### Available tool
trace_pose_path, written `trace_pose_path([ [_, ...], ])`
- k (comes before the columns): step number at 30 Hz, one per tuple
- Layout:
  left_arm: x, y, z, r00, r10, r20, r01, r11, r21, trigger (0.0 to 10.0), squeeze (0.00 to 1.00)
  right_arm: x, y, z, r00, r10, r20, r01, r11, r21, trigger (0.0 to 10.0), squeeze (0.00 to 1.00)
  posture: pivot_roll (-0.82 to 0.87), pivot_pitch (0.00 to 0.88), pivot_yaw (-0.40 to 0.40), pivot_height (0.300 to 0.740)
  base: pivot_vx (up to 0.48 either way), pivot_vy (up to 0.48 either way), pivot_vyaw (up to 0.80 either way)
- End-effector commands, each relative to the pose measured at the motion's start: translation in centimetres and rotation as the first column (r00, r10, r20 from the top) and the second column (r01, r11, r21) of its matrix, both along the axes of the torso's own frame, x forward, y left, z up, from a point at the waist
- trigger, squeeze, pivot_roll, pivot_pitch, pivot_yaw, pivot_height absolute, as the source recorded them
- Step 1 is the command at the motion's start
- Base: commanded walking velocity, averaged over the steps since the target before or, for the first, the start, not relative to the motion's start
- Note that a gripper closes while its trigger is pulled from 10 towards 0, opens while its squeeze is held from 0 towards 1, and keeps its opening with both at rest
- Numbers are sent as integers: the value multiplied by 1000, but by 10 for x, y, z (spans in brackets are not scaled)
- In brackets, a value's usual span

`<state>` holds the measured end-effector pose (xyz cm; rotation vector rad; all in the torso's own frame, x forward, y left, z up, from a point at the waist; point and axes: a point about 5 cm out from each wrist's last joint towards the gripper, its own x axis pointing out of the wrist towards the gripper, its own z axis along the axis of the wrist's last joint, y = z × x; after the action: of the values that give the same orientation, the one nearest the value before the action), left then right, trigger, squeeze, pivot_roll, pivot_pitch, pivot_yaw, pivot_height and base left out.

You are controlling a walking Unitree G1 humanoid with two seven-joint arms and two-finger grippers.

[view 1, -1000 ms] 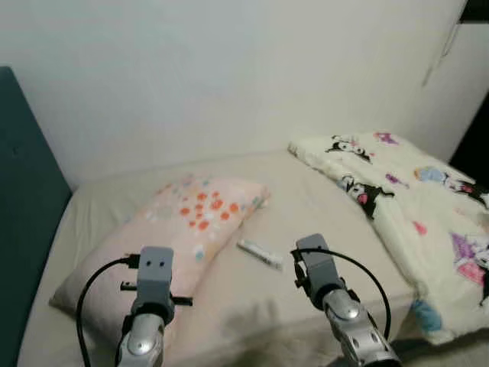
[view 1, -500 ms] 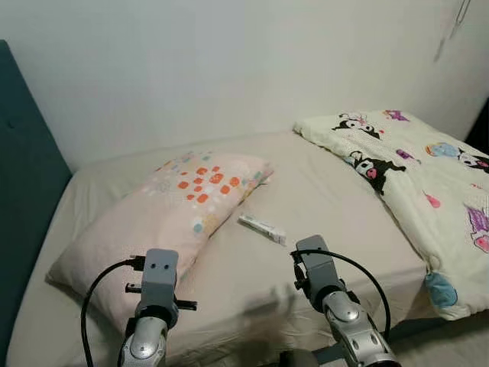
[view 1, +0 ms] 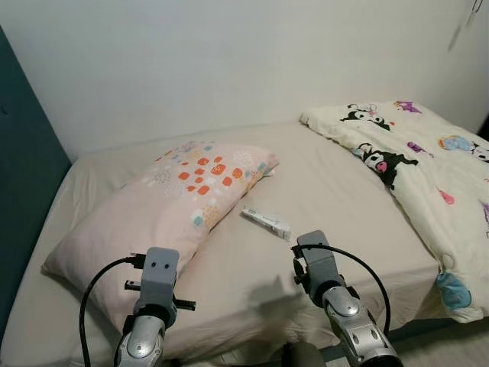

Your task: Clean up the room

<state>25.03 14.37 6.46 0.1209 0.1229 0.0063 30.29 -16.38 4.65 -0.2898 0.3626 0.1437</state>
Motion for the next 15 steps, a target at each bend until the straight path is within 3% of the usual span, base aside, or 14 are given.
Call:
trace_pose_path([
  [1,-2,3,-1,1000,-11,-11,12,1000,20,10000,0,2,0,0,1000,-2,4,2,1000,13,10000,0,-93,0,-15,580,0,0,0],
  [15,-3,0,0,999,-51,-15,52,998,28,10000,0,1,2,0,1000,-2,5,2,999,33,10000,0,-94,0,-10,566,0,0,0],
])
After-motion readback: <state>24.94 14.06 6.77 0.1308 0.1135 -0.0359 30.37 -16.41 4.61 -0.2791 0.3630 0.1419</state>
